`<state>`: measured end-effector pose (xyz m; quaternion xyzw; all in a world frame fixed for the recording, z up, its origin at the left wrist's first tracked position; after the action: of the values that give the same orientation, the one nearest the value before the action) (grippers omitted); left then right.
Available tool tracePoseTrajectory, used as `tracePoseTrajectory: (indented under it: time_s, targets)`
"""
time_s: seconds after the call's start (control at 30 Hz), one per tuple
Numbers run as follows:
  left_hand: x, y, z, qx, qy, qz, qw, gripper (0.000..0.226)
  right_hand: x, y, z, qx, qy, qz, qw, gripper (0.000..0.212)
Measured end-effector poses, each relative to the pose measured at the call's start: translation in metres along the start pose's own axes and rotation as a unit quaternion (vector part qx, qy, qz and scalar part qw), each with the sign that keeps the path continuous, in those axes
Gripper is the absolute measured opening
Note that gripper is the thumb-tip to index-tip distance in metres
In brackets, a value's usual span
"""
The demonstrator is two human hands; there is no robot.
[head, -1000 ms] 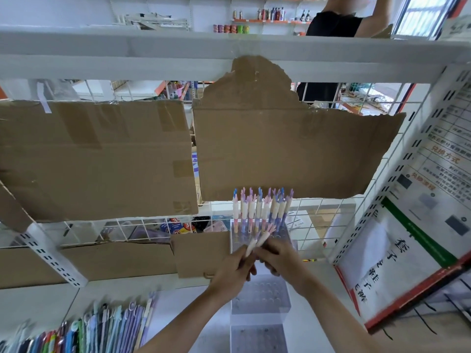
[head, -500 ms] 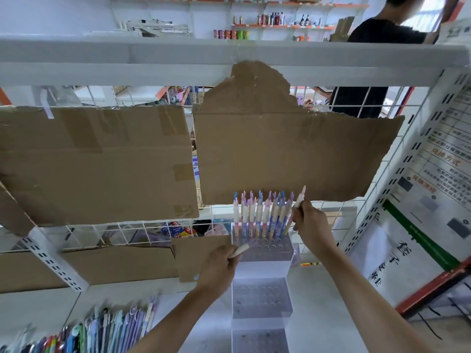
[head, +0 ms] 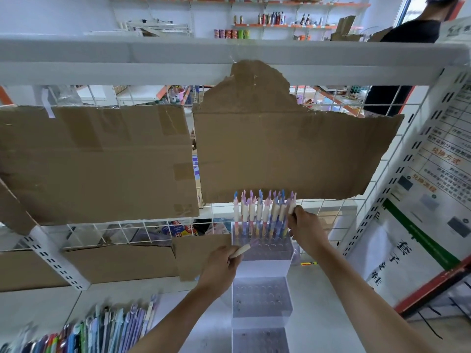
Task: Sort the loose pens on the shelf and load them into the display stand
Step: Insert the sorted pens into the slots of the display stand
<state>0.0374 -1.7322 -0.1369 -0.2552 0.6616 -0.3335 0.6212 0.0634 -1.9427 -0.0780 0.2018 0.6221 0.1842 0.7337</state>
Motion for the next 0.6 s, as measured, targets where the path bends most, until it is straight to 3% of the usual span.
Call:
tracePoseTrajectory:
  time_s: [0.43, 0.6]
  targets:
    - [-0.007, -0.003, -0.007, 0.001, 0.006, -0.013, 1.0, 0.022, 0.015, -0.006, -0.004, 0.035, -0.01, 0.04, 0.999, 0.008]
    - [-0.009, -0.007, -0.008, 0.007, -0.009, -0.019, 1.0, 0.019, 0.002, 0.003, -0.015, -0.01, -0.073, 0.012, 0.997, 0.016]
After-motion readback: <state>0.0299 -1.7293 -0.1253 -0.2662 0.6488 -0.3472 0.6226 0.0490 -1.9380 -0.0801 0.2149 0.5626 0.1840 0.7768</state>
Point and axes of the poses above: each hand's wrist, its own z-axis towards the middle knuckle, its own x-axis out of the palm, y = z × x, the point moved 3 cm from there along z, towards the middle knuckle, and after that the axes turned 10 degrees about -x, right-handed, at the moved point
